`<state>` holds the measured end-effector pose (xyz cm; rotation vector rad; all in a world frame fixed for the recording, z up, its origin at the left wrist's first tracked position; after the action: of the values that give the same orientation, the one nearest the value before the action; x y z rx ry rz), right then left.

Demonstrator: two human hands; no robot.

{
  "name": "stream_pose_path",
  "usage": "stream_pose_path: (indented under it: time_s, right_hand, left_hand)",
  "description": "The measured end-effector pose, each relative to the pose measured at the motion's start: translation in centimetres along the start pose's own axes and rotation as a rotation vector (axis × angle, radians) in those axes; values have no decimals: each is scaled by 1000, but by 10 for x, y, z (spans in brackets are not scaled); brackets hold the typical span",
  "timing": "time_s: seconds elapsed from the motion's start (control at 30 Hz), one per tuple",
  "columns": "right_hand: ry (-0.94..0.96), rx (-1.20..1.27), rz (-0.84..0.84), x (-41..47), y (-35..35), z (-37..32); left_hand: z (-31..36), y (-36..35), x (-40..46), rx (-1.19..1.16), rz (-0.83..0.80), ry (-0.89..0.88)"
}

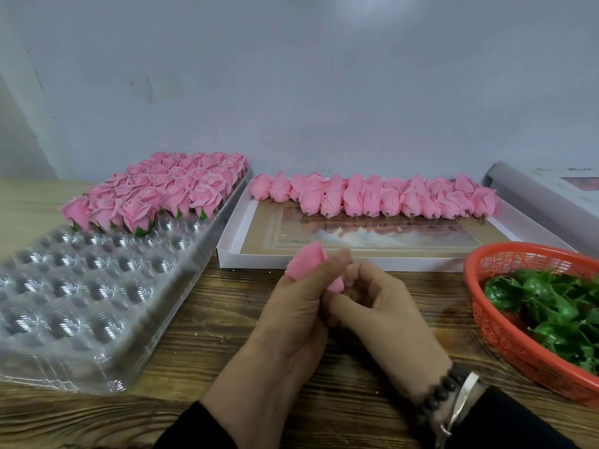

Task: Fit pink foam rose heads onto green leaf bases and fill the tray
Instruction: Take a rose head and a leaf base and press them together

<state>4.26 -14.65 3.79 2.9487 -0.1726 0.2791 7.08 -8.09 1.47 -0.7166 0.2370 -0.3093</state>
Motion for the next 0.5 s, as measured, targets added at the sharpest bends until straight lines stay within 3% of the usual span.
stream_pose_path:
  time_s: [0.1, 0.33, 0.5]
  right_hand:
    - [-23, 0, -75, -2, -5, 0]
    - [22, -82, -25, 0, -2, -2]
    - [-66, 109, -152, -4, -9, 2]
  left_hand:
    - [1, -1, -1, 50, -2, 15]
    - [2, -1, 2, -17, -60, -6]
    - [0, -4, 0, 103, -79, 1]
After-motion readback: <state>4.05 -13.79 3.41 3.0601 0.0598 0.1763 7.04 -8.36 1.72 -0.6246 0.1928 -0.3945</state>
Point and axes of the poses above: each hand's wrist, its own x-axis towards the middle knuckle, its own y-axis out of the back of the hand, z = x × y, the point moved 10 cm from there along x, towards the middle knuckle, and after that the axes turned 8 degrees about -x, right-handed, at the moved point
